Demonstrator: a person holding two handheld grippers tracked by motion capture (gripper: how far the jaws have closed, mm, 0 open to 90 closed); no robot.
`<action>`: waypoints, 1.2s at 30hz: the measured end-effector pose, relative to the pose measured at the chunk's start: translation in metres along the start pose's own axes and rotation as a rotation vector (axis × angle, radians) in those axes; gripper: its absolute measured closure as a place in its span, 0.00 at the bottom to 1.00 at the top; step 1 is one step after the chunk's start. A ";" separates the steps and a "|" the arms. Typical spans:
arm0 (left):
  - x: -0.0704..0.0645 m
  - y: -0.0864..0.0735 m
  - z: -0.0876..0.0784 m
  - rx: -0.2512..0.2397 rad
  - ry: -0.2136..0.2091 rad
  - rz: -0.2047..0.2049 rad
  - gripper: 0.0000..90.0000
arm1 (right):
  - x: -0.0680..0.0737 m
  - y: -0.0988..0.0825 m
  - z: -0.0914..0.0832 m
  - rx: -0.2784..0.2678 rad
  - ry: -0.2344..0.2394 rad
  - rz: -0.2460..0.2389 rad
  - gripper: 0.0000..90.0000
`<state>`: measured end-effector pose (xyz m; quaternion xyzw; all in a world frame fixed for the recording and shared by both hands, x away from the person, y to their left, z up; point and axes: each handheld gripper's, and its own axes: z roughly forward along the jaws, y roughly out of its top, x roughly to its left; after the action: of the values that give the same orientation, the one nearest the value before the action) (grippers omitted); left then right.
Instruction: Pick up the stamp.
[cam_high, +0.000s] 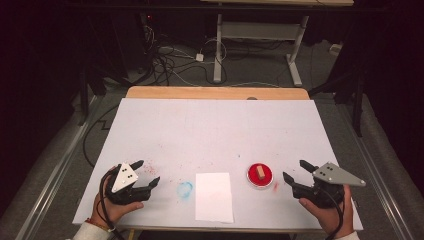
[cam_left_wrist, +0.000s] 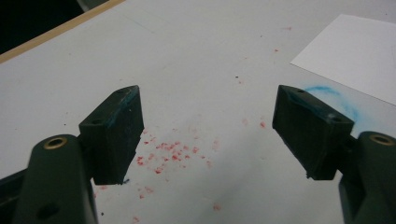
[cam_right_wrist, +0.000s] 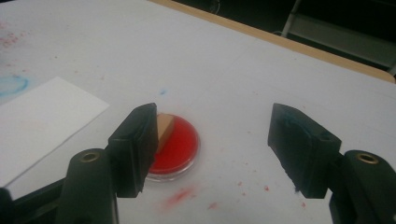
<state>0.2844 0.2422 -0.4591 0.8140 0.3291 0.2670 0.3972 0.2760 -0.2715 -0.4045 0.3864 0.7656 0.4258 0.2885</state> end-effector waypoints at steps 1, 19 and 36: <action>0.000 0.000 0.000 -0.002 -0.003 -0.006 0.27 | 0.000 0.004 0.002 0.015 0.015 0.003 0.38; -0.002 -0.001 0.008 0.066 -0.005 0.014 0.27 | 0.028 0.033 0.065 0.301 0.065 -0.012 0.56; -0.002 -0.003 0.010 0.096 0.000 0.019 0.27 | 0.033 0.017 0.095 0.378 0.067 0.016 0.73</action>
<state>0.2891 0.2374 -0.4674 0.8353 0.3337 0.2548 0.3550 0.3374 -0.1970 -0.4382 0.4255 0.8381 0.2892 0.1815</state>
